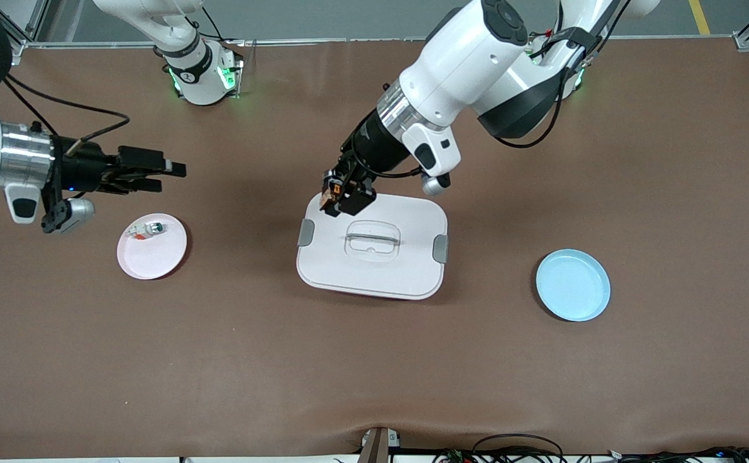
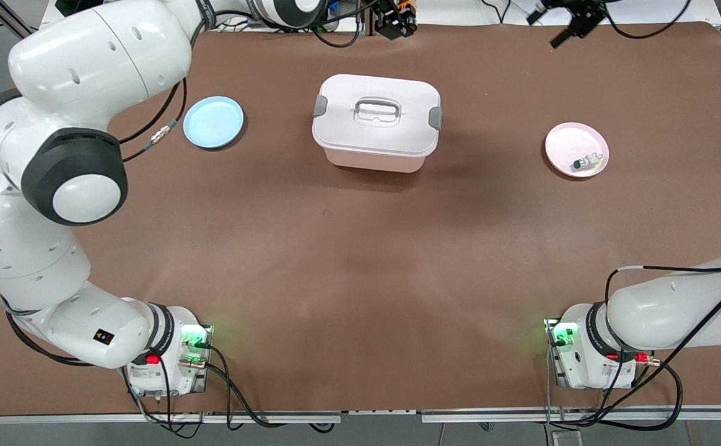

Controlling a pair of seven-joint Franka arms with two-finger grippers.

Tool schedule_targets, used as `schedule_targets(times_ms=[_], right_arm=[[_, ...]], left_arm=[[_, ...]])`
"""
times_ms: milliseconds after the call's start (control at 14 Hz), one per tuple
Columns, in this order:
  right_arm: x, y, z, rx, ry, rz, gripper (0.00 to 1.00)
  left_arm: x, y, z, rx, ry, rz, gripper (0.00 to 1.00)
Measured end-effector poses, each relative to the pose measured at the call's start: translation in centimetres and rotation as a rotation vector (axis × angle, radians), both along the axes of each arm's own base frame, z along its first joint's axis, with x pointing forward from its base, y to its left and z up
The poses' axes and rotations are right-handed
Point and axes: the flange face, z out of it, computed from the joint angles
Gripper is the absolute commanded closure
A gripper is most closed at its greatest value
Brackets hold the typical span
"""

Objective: Transfer orange switch to right arm and place
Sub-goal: 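Hold the switch with the left gripper while the right gripper approaches it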

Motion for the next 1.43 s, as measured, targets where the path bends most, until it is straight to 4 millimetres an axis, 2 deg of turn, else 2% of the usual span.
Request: schedule_targets(times_ms=[286,501,644,788,1074,1432], right_arm=[[-0.2,6.3,3.7,0.072,-0.129,0.012,0.00],[0.0,8.3,4.2,0.096,-0.159,-0.021,0.00],[0.1,9.7,4.5,0.117,-0.171,-0.052,0.00],[0.1,11.5,4.4,0.141,-0.178,-0.071,0.00],[0.4,14.1,3.0,0.155,-0.184,-0.082,0.00],[1.0,15.8,1.2,0.148,-0.196,-0.101,0.00]], left_arm=[[-0.6,-1.3,-1.6,0.011,0.022,-0.018,0.79],[-0.2,-1.6,-3.0,0.012,0.031,-0.015,0.79],[-0.1,-1.6,-3.0,0.011,0.030,-0.013,0.79],[-0.1,-1.6,-2.9,0.008,0.028,-0.012,0.79],[0.1,-1.4,-2.8,0.007,0.025,-0.007,0.79],[0.2,-1.3,-2.8,0.007,0.025,-0.005,0.79]])
